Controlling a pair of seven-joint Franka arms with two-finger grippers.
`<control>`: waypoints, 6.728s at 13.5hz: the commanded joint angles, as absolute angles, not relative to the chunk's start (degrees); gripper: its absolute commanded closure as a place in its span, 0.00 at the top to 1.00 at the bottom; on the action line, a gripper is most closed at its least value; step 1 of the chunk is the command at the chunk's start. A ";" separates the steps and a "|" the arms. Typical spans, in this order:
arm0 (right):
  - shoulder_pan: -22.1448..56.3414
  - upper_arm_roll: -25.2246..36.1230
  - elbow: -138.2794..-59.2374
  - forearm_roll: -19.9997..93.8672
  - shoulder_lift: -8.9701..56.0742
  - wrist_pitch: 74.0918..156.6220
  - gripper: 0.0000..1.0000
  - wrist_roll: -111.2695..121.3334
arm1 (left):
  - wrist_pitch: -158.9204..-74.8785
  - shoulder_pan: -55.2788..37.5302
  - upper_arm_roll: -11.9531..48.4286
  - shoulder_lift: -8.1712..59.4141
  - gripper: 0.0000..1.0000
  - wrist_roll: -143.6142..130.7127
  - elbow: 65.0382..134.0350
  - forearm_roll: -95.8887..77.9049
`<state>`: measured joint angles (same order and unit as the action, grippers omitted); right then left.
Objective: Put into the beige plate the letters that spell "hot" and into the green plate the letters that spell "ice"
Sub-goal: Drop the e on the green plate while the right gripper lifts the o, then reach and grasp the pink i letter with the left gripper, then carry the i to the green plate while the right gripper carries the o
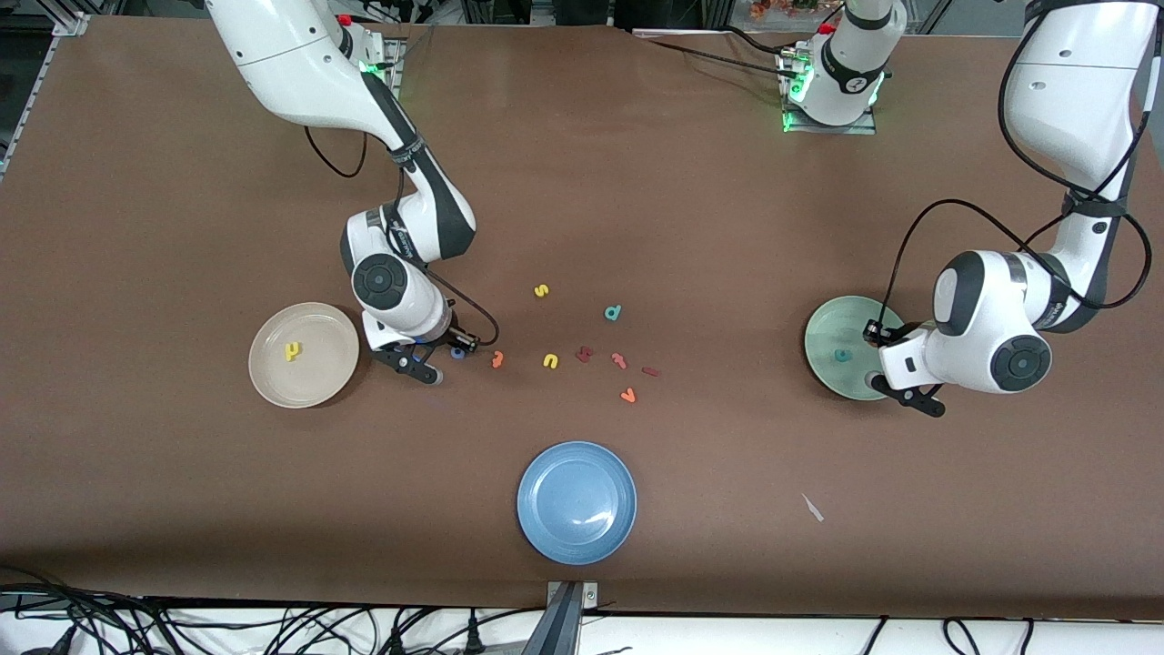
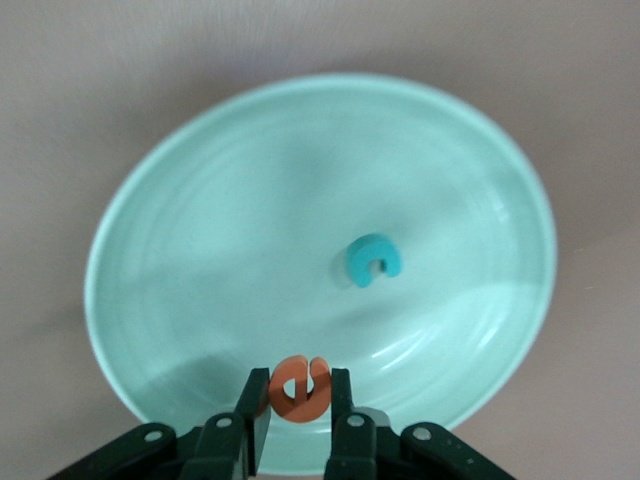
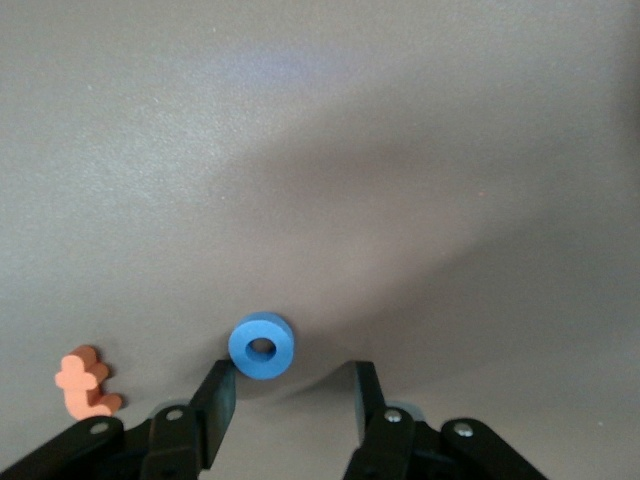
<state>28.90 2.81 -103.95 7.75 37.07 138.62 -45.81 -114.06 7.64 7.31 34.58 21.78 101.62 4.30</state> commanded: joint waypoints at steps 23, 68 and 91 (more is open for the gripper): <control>29.44 2.81 -101.60 8.61 39.37 138.60 0.18 -48.08 | -115.40 -7.10 18.72 36.28 1.00 13.10 89.76 5.80; 27.60 3.25 -100.37 7.56 39.29 137.37 0.54 -38.76 | -133.51 -17.49 18.54 48.79 0.00 40.61 84.99 20.74; 27.69 3.16 -100.11 8.44 39.55 137.55 0.25 -39.81 | -103.96 10.45 18.19 35.68 0.00 28.04 97.45 9.58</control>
<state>27.86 3.52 -102.15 7.71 38.10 137.95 -39.65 -101.09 10.19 17.48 37.10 29.11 93.37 10.90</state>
